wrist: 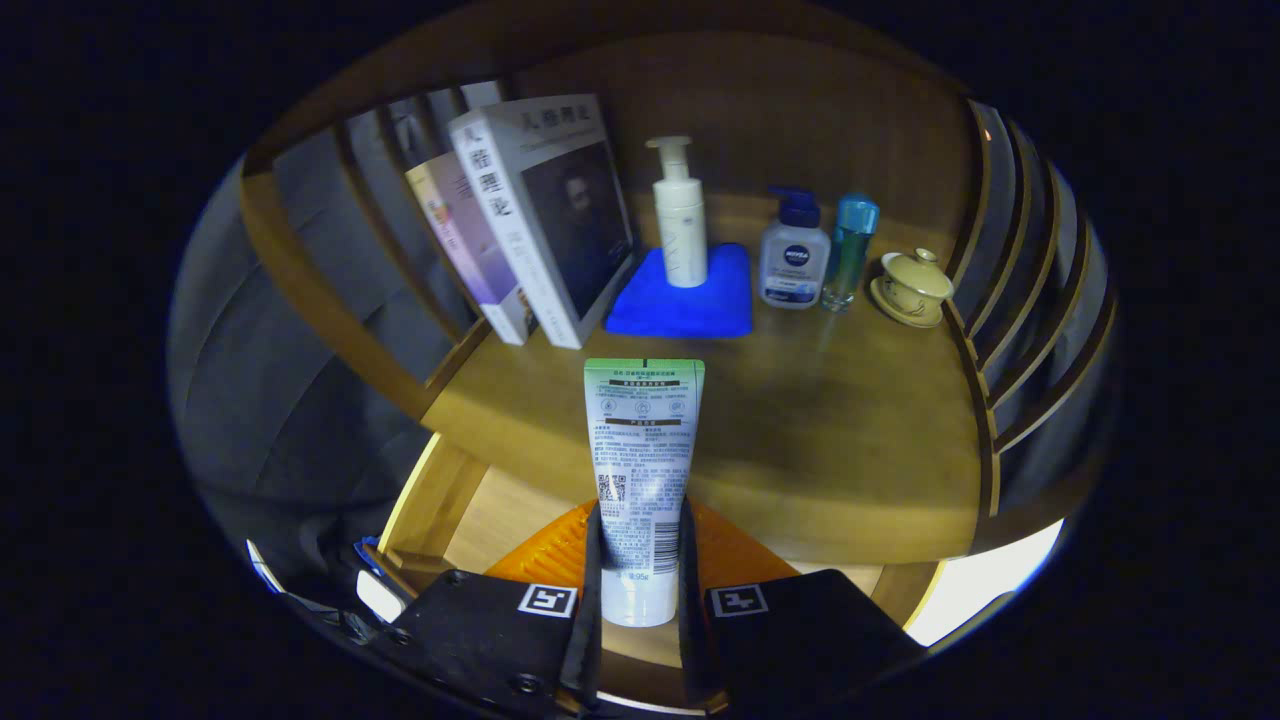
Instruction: Pull open the drawer, take out the items inside it, and place them on the countertop above the cabinet.
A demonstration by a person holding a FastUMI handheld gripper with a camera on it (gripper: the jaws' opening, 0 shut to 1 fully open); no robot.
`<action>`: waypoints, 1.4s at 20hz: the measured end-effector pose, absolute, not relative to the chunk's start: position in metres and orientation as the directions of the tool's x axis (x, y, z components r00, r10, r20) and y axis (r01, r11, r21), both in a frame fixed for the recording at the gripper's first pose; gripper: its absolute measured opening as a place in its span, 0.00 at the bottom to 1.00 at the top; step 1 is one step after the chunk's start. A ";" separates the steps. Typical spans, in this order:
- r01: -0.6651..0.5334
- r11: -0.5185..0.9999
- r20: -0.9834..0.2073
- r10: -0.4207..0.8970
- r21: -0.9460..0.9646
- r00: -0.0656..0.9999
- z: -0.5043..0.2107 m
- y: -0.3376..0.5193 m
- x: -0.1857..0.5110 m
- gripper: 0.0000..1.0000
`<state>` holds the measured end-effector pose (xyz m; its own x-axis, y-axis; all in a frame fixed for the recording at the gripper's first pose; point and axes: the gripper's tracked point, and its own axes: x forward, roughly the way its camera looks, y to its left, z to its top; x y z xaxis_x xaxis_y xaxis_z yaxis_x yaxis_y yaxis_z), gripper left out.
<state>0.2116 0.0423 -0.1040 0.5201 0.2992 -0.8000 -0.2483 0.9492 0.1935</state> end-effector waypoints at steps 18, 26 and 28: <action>-0.052 0.966 -0.858 0.248 0.252 0.450 -0.156 0.025 0.292 0.41; -0.080 0.969 -0.809 0.239 0.234 0.537 -0.141 0.032 0.290 0.77; -0.105 0.977 -0.762 0.211 0.186 0.613 -0.122 0.029 0.279 0.91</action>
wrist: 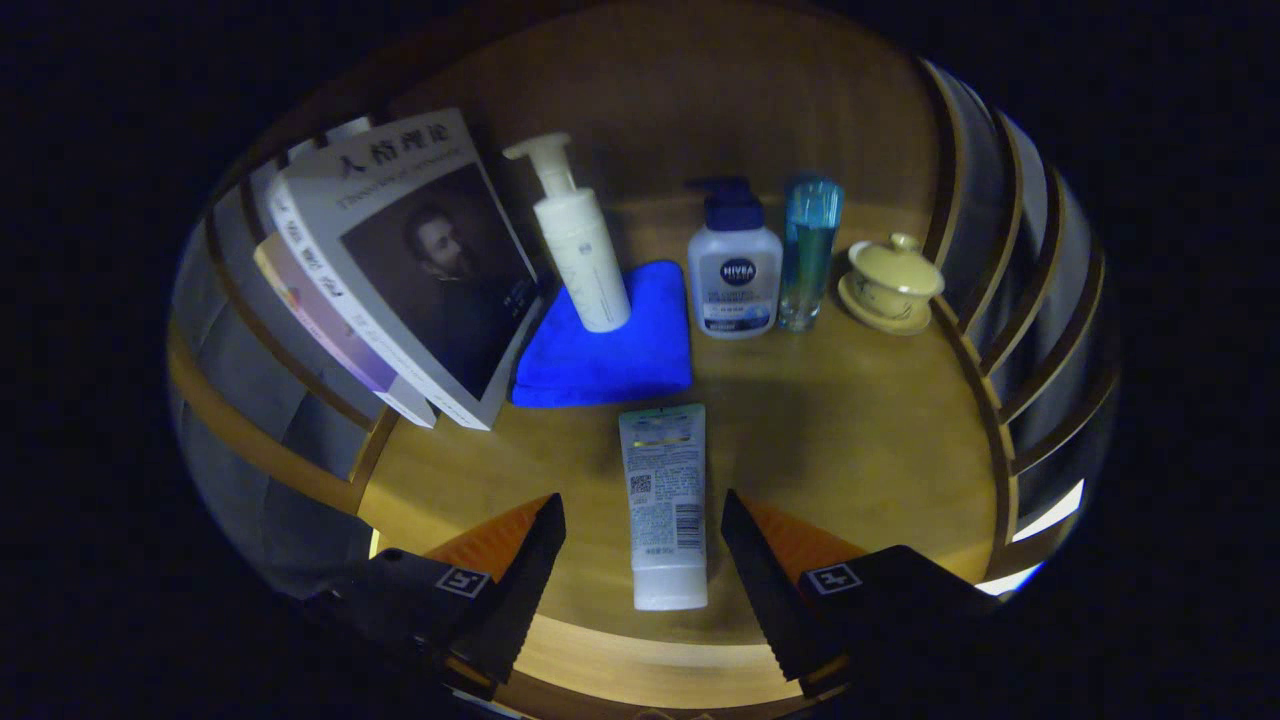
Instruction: Pull open the drawer, take out the items inside it, and place them on the countertop above the cabinet.
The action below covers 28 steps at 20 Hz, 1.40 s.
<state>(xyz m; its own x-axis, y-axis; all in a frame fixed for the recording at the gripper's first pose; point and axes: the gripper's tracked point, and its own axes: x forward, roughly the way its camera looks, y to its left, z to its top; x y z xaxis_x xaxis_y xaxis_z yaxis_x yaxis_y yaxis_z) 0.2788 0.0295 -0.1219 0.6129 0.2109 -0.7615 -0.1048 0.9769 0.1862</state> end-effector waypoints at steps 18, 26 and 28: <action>0.011 0.999 0.029 -0.013 0.053 1.000 -0.007 0.011 0.062 0.98; 0.075 0.997 0.102 -0.074 -0.006 0.992 -0.023 0.032 -0.012 0.99; 0.082 0.997 0.094 -0.082 0.004 0.992 -0.035 0.033 -0.024 0.99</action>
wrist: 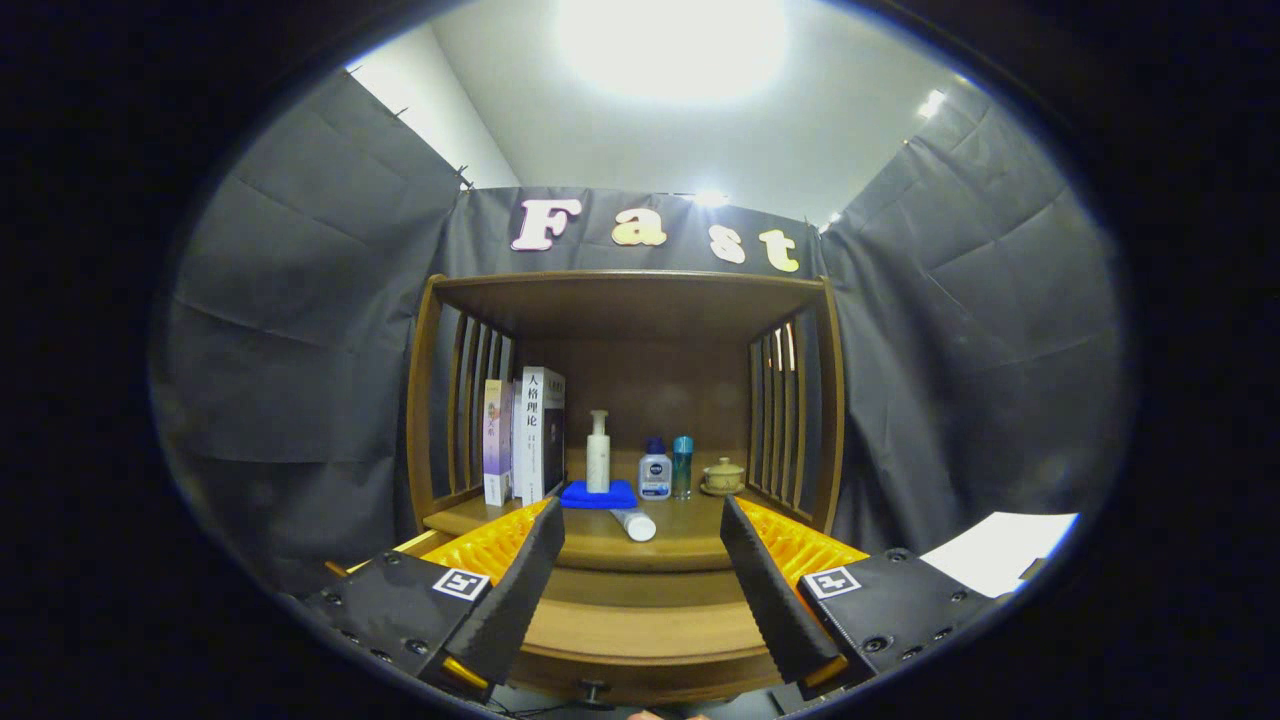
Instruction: Pull open the drawer, take out the items inside it, and place them on the countertop above the cabinet.
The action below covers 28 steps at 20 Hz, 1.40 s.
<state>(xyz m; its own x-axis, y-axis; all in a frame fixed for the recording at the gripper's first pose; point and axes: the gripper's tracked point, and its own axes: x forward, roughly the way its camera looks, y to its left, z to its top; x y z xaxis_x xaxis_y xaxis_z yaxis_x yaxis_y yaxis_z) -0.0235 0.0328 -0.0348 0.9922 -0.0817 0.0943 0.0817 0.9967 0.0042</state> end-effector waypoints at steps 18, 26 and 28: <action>0.061 0.998 -0.167 -0.059 0.008 0.984 -0.177 0.043 -0.063 1.00; 0.063 0.998 -0.226 -0.059 0.010 0.972 -0.209 0.048 -0.043 1.00; 0.066 0.998 -0.232 -0.062 0.012 0.971 -0.216 0.049 -0.035 1.00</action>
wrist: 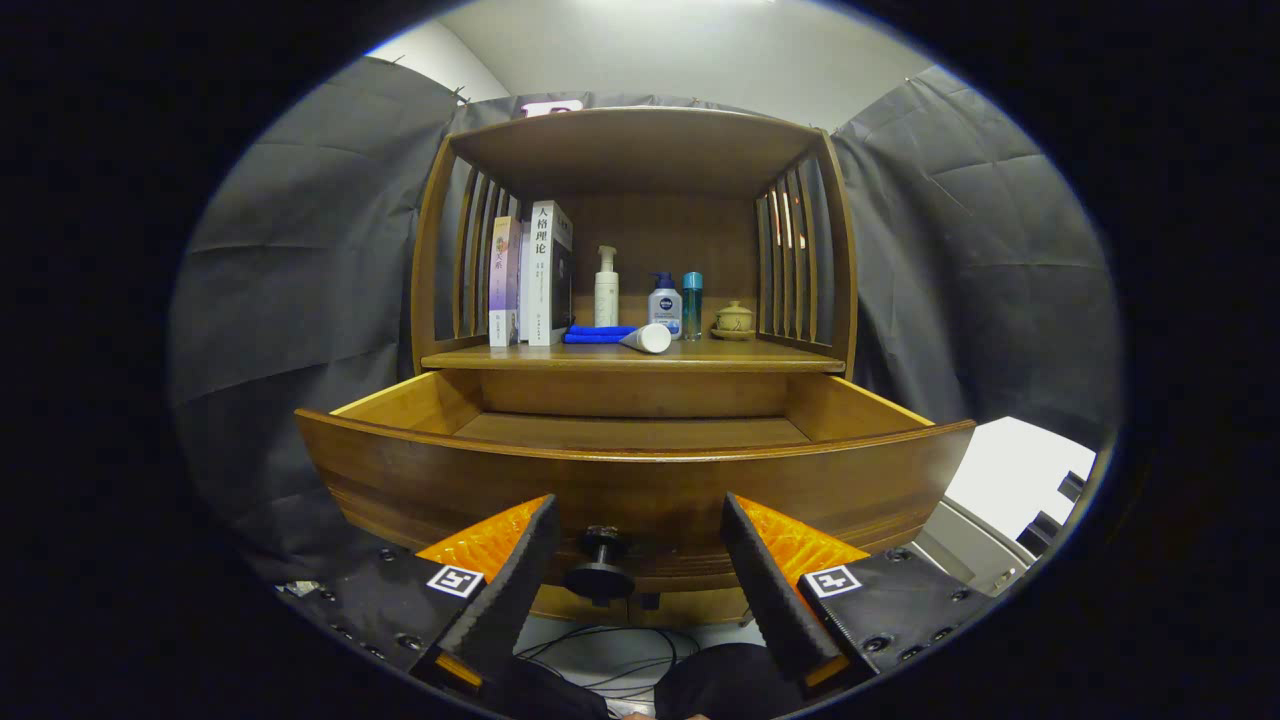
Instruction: Pull open the drawer, take out the items inside it, and place them on the countertop above the cabinet.
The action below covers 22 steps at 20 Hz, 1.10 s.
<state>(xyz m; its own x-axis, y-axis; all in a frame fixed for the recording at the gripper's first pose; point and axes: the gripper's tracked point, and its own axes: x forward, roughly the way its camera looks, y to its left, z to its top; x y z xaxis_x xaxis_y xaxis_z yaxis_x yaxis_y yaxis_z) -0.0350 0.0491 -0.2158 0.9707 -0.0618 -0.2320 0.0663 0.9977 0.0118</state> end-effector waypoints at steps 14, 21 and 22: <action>0.056 0.998 -0.239 -0.045 0.040 0.970 -0.227 0.053 -0.013 0.98; 0.073 0.994 -0.219 -0.054 0.078 0.974 -0.219 0.060 0.019 0.98; 0.078 0.994 -0.210 -0.061 0.073 0.976 -0.215 0.060 0.026 0.98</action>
<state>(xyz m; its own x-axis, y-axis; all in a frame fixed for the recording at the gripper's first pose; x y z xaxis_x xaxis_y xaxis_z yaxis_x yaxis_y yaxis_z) 0.0258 0.0598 -0.2152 0.9759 -0.0608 -0.2097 0.0777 0.9943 0.0734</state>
